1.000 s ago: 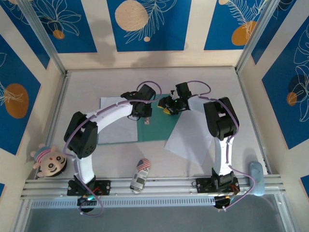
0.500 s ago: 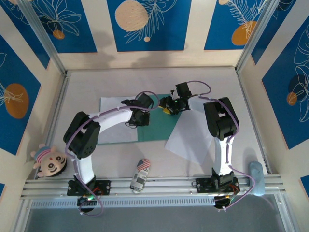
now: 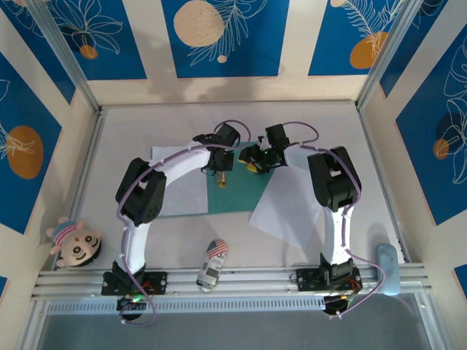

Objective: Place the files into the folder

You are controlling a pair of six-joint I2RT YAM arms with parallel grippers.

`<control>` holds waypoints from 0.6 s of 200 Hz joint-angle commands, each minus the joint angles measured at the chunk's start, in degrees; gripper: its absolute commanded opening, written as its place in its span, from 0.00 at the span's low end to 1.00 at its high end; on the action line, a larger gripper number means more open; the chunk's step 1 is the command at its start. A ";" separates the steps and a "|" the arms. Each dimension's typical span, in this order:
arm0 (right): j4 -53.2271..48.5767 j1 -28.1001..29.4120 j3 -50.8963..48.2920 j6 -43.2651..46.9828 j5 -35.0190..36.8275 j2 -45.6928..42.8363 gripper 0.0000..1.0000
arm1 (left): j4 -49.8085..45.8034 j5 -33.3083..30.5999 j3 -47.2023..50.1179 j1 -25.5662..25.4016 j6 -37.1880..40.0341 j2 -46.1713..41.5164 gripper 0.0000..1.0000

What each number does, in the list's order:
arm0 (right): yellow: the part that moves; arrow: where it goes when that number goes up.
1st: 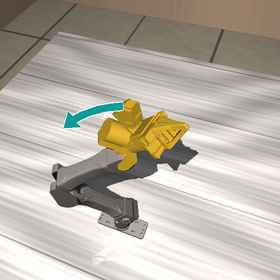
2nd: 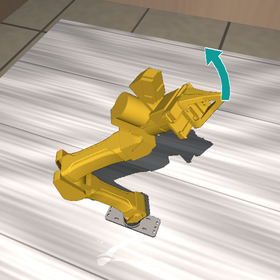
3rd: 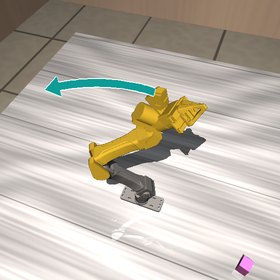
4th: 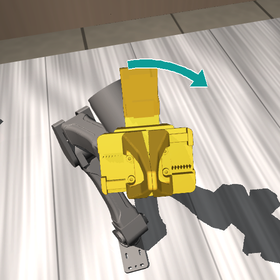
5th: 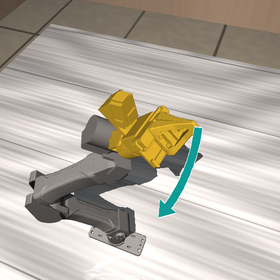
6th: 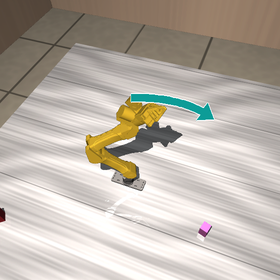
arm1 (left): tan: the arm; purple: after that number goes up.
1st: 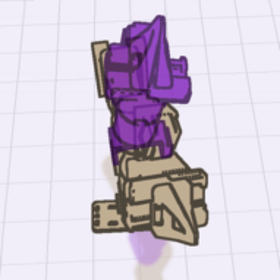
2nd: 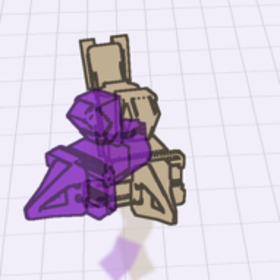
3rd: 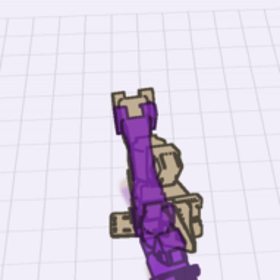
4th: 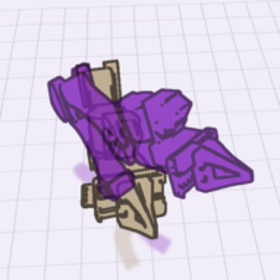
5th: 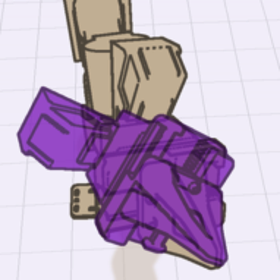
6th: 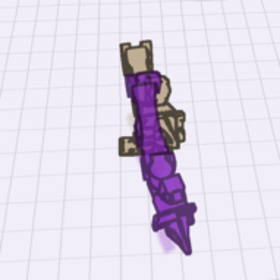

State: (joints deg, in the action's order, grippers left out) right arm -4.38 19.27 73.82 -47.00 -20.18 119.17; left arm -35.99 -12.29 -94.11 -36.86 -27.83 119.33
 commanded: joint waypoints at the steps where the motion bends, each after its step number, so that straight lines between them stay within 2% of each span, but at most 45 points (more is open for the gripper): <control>1: -5.47 0.28 -0.43 0.51 -0.33 2.93 0.54 | -0.87 -0.67 -3.22 1.69 3.31 2.96 0.00; 46: -5.73 0.29 -0.15 0.69 -0.29 3.01 0.54 | -0.39 3.13 -8.75 3.26 5.94 7.30 0.00; 78: -5.16 0.45 -0.08 0.98 -0.76 2.35 0.53 | -3.54 4.71 -13.63 3.64 7.19 7.49 0.00; 120: -3.25 1.11 0.04 0.62 -1.70 -2.08 0.53 | -6.97 5.57 -13.75 3.23 6.33 1.88 0.13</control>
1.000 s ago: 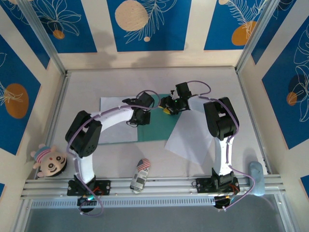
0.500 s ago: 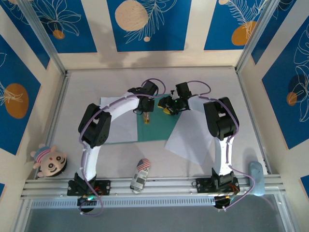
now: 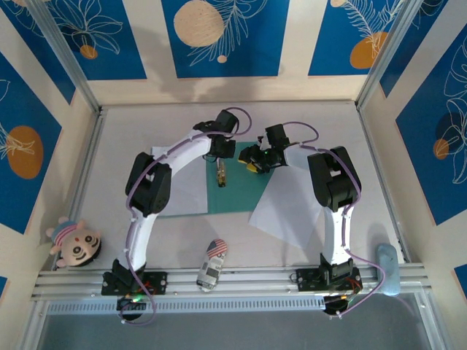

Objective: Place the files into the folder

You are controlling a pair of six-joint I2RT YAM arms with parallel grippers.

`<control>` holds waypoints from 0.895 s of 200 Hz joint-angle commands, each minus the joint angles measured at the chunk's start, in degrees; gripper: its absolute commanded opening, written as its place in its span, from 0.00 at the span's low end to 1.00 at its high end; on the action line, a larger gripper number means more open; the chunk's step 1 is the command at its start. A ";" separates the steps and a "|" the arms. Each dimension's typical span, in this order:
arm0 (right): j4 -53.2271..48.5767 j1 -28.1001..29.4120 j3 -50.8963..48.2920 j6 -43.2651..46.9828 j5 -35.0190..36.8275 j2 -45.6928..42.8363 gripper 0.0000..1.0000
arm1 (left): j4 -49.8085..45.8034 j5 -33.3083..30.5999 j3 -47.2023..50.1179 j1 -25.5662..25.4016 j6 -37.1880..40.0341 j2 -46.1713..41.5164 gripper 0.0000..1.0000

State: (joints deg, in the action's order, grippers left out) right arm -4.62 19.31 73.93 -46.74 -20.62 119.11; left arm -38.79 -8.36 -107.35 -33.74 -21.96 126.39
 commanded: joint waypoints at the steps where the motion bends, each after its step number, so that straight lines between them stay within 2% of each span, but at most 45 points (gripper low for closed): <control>1: -3.02 1.12 -0.04 0.35 -1.22 -2.16 0.53 | -4.23 1.66 -0.41 0.04 0.44 -5.40 0.13; 55: -10.33 0.42 2.50 2.41 0.39 -12.49 0.55 | -6.99 7.50 6.48 -1.98 -3.48 -15.66 0.42; 85: -14.06 -1.19 -0.38 2.22 2.23 -21.46 0.56 | -6.57 13.51 9.86 -4.15 -5.78 -19.31 0.50; 114: -14.94 -3.85 -8.92 -1.16 3.82 -33.13 0.57 | -5.49 16.48 10.63 -8.21 -7.57 -20.25 0.55; 125: -18.27 -5.13 -11.17 -2.90 5.59 -37.11 0.59 | -3.73 17.08 11.42 -9.51 -8.48 -20.65 0.58; 149: -23.96 -8.69 -16.75 -3.69 6.34 -44.93 0.60 | -0.74 17.33 12.22 -11.90 -10.46 -20.59 0.64; 179: -24.90 -13.12 -27.85 -6.28 9.02 -57.29 0.66 | 3.39 16.74 13.06 -15.02 -11.14 -19.79 0.71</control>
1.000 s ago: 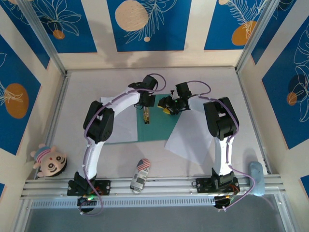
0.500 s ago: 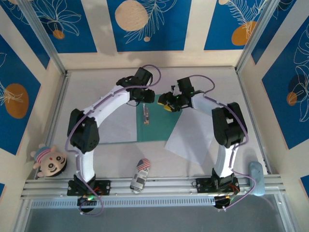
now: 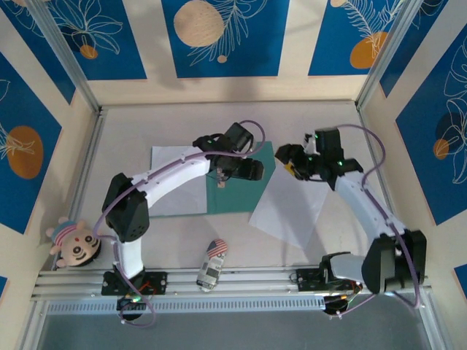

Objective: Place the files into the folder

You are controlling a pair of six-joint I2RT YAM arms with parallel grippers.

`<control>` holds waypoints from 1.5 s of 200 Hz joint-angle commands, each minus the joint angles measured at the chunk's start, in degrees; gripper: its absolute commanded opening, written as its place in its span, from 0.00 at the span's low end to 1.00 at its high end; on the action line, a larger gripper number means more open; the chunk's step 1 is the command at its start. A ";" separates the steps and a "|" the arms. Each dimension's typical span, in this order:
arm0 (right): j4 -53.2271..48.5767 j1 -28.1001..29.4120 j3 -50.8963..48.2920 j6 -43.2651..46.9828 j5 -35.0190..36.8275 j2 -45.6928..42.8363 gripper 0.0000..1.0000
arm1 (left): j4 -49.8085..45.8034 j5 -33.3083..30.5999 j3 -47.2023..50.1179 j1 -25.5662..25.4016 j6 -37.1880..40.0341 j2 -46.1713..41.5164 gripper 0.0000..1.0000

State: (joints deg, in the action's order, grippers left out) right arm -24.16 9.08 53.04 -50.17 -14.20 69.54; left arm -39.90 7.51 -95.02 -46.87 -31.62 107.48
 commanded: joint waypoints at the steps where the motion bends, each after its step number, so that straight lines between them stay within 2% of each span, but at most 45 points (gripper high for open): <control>1: -5.41 -3.04 -7.28 -2.93 2.72 -8.13 0.66 | 4.63 0.81 0.81 -1.98 -1.45 -0.83 0.71; 38: -7.91 -9.58 -16.41 -2.14 5.45 -19.38 0.72 | 6.42 -1.27 -0.57 -4.66 -1.63 3.14 0.75; 73: -5.60 -15.34 -22.48 -0.66 2.94 -22.06 0.74 | 6.97 -3.38 -2.70 -6.07 -2.07 7.99 0.76; 124: -2.77 -20.64 -24.05 5.36 -2.22 -14.61 0.70 | 7.29 -3.90 -4.51 -6.57 -2.88 13.29 0.77; 201: 0.42 -21.45 -24.39 7.53 -0.32 -6.90 0.68 | 7.43 -1.01 -9.16 -6.82 -3.70 20.22 0.77; 300: 2.83 -21.54 -23.64 8.34 -1.47 0.15 0.64 | 5.38 -1.10 -11.15 -6.96 -3.41 23.19 0.75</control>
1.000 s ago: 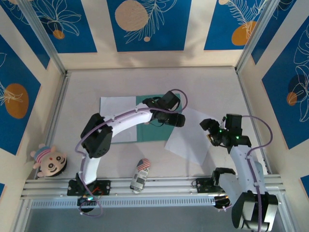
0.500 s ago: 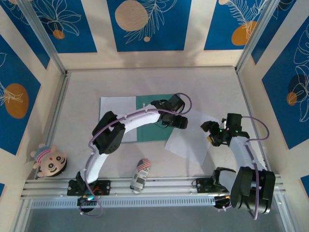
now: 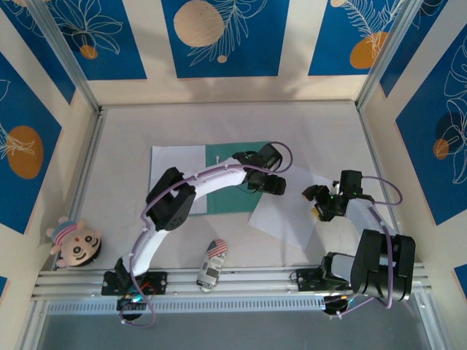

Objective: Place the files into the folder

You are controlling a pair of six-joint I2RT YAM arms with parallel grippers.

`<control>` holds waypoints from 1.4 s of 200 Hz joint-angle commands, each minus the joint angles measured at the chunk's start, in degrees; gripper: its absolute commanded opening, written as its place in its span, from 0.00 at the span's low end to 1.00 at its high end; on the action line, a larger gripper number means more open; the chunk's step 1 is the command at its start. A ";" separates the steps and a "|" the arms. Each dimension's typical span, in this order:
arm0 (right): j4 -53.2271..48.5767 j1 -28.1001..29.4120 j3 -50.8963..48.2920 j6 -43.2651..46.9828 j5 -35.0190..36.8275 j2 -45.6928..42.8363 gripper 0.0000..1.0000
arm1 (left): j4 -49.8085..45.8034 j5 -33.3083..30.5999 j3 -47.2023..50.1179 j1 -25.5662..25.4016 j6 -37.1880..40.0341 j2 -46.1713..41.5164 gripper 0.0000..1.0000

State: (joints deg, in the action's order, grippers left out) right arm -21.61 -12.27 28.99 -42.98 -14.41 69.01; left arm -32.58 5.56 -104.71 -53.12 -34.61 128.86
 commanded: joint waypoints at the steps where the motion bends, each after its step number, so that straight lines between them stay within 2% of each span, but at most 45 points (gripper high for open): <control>1: 0.22 -0.15 0.38 1.19 -1.24 0.72 0.64 | -1.95 0.85 -1.47 -0.69 -0.44 1.87 0.75; 147: -0.19 0.17 3.70 3.78 -3.06 10.65 0.61 | -0.27 5.60 0.97 -0.75 -3.63 2.17 0.76; 201: 0.41 0.63 3.79 3.80 -3.68 11.35 0.59 | -0.51 5.06 1.35 -0.71 -3.70 1.52 0.82; 280: 2.33 3.19 3.97 1.64 -4.91 11.39 0.59 | 1.06 5.91 2.07 -0.69 -4.41 1.71 0.83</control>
State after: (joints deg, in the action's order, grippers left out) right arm -19.38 -10.04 32.64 -40.36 -18.00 79.59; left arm -30.81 10.04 -104.14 -53.17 -38.26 130.96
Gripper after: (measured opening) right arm 0.592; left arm 0.829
